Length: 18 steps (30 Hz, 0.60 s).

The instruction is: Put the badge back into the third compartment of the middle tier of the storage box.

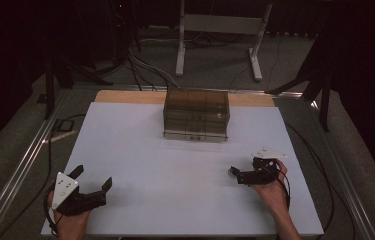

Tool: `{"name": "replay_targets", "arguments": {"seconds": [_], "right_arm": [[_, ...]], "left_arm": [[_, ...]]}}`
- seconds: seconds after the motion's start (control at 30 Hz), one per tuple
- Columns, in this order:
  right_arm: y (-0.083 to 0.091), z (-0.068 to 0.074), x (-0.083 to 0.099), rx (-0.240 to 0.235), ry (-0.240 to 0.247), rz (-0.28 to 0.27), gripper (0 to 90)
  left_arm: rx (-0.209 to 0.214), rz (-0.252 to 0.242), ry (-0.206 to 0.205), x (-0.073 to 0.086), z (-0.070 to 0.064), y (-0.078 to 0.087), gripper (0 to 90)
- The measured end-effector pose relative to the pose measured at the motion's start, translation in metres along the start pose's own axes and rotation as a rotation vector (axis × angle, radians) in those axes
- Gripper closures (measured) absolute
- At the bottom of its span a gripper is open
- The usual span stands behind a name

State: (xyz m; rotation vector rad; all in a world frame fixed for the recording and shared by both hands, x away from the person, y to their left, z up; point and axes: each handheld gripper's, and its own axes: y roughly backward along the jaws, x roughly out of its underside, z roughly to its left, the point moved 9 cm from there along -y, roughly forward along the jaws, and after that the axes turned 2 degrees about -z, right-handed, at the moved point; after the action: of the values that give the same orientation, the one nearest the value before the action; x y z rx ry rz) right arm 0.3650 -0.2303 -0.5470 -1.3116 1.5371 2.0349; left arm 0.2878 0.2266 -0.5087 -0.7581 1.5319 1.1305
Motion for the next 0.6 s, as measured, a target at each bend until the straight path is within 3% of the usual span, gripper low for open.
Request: {"name": "replay_targets", "arguments": {"seconds": [0.4,0.5,0.6], "right_arm": [[-0.011,-0.005,0.007,0.001,0.016,0.055,1.6],[-0.012,-0.006,0.008,0.01,0.019,0.064,4.3],[-0.015,-0.004,0.012,-0.005,0.018,0.092,13.4]], "left_arm": [[0.006,0.008,-0.003,0.001,-0.002,-0.001,0.7],[0.008,0.008,-0.004,0.001,-0.002,-0.001,0.7],[0.01,0.01,-0.005,0.001,-0.003,-0.002,0.7]]}}
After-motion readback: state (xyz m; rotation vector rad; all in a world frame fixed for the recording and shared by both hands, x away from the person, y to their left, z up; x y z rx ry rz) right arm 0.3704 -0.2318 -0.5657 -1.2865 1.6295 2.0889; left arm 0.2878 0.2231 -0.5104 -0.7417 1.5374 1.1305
